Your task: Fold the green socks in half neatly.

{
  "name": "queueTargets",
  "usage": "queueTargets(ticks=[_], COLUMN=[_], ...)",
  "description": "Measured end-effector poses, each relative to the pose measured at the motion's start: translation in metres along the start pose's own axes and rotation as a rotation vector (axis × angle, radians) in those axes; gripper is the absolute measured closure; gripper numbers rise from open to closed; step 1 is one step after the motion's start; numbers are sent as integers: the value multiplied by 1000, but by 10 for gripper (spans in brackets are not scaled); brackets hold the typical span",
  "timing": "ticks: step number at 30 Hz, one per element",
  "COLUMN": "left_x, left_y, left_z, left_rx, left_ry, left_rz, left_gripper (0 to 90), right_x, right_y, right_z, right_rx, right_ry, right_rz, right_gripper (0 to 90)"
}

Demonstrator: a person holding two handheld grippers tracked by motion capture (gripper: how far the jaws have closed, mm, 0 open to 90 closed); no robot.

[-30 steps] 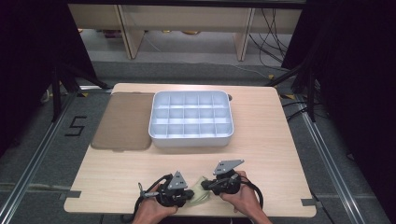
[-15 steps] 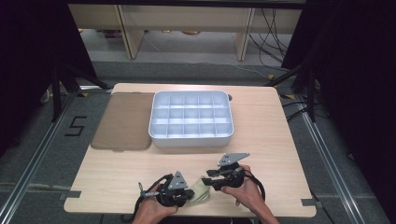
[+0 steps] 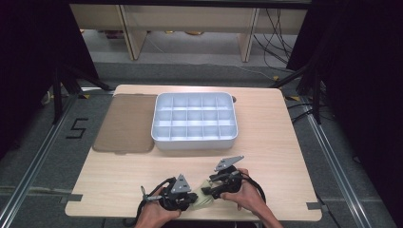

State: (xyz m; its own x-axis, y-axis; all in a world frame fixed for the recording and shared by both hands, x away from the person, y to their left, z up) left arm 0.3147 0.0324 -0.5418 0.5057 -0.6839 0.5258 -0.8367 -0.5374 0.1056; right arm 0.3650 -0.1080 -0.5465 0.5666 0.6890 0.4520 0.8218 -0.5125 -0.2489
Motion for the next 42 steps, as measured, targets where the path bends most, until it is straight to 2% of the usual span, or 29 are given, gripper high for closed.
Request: queueTargets(ticks=[2,3,6,7,8,9,10,12,13,14,15,18,19,21,22,23,24,28,29,31,32,34,35,37,38,39,40,41,42], left_x=[0,0,0,-1,-1,-1,-1,-1,-1,-1,-1,-1,-1,-1,0,0,-1,-8,-10,-15,-16,-21,-24,-31,-33,-35,-38,-38,-41], left_y=[-1,-1,-1,-1,-1,-1,0,-1,0,1,0,1,-1,-2,-3,-3,-4,-7,-8,-10,-9,-13,-14,-20,-21,-23,-26,-26,-29], left_z=[0,0,0,0,0,1,0,0,0,1,0,1,0,-1,-3,-4,-6,-13,-15,-19,-21,-25,-25,-28,-27,-27,-27,-26,-27], left_rx=[8,6,7,9,9,10,11,8,8,2,1,-3,-2,6,10,10,8,12,12,23,10,25,22,53,58,67,80,80,93], left_ry=[-1,1,1,0,1,3,3,4,5,11,0,15,10,21,26,31,35,58,60,71,86,87,88,69,76,69,57,69,52], left_rz=[7,6,-2,-2,-2,-4,0,2,-3,-11,3,-31,-4,-27,-11,-46,-42,-78,-75,-115,-127,-131,-154,-137,-167,-156,-163,-179,-168], left_gripper=[847,847,847,847,847,847,846,846,845,845,843,835,830,778,719,688,666,530,507,437,415,385,369,351,346,335,331,327,323], right_x=[-1,-1,-1,-1,-2,-1,-2,-2,-1,-2,-2,-3,-3,-3,-4,-5,-5,-5,-4,-5,-5,-4,-4,-4,-4,-4,-3,-3,-3], right_y=[-1,-2,-4,-4,-7,-6,-6,-9,-7,-7,-8,-10,-9,-9,-9,-9,-10,-10,-10,-10,-10,-10,-11,-11,-11,-11,-12,-12,-12], right_z=[2,3,4,4,4,4,4,4,4,4,4,4,4,4,4,4,4,3,3,3,3,2,2,1,1,1,0,0,0], right_rx=[-6,5,1,8,27,29,36,57,56,61,61,73,69,87,91,105,113,97,98,95,94,91,91,89,82,81,80,79,76], right_ry=[-13,-18,-22,-25,-31,-27,-27,-32,-24,-28,-30,-38,-32,-29,-25,-22,-19,-13,-10,-7,-5,-4,-2,-5,-3,-2,-2,-2,-2], right_rz=[-8,-29,-23,-26,-5,-28,-24,17,-11,-11,12,28,33,42,54,64,73,70,72,74,71,70,68,68,65,64,66,64,64], right_gripper=[385,392,421,450,481,508,524,555,565,573,587,629,639,659,665,671,675,685,686,689,689,691,691,693,693,694,694,695,695])
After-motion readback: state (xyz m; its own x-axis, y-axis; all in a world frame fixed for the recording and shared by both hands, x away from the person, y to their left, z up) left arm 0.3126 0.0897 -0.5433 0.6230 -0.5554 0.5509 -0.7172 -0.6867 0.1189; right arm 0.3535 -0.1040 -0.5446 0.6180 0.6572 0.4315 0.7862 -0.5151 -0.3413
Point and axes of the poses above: each handheld gripper's, and its own axes: z roughly forward along the jaws, x roughly out of its top, y roughly to its right, the point moved 6 cm from there along z, roughly forward along the jaws, and after that the axes turned 13 degrees about -y, right-handed, at the moved point
